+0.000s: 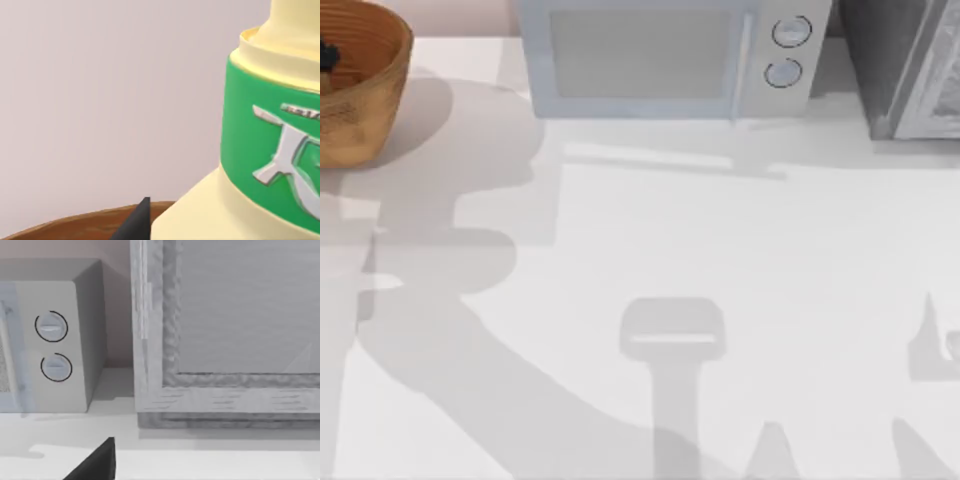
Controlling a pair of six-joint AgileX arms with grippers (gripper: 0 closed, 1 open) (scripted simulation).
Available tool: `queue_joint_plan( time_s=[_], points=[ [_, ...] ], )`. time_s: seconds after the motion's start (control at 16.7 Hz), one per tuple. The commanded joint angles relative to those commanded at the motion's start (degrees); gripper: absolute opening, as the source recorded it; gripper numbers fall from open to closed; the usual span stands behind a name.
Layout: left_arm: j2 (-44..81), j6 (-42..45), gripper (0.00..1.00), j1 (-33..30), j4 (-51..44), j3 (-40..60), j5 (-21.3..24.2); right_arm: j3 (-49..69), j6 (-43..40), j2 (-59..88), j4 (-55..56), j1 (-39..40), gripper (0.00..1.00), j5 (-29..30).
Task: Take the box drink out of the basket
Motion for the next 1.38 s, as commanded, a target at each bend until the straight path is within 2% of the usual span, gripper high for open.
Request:
queue_joint_plan(
  time_s=[0.54, 1.38],
  points=[
    [-1.79, 0.00, 0.00, 0.39, -1.89, 0.50, 0.01, 0.00, 0.00, 0.00, 0.00, 0.00, 1.00, 0.00],
    [-17.28, 0.29, 0.00, 0.29, -29.89, 13.70, -0.29, 0.00, 0.00, 0.00, 0.00, 0.00, 1.00, 0.00]
  ],
)
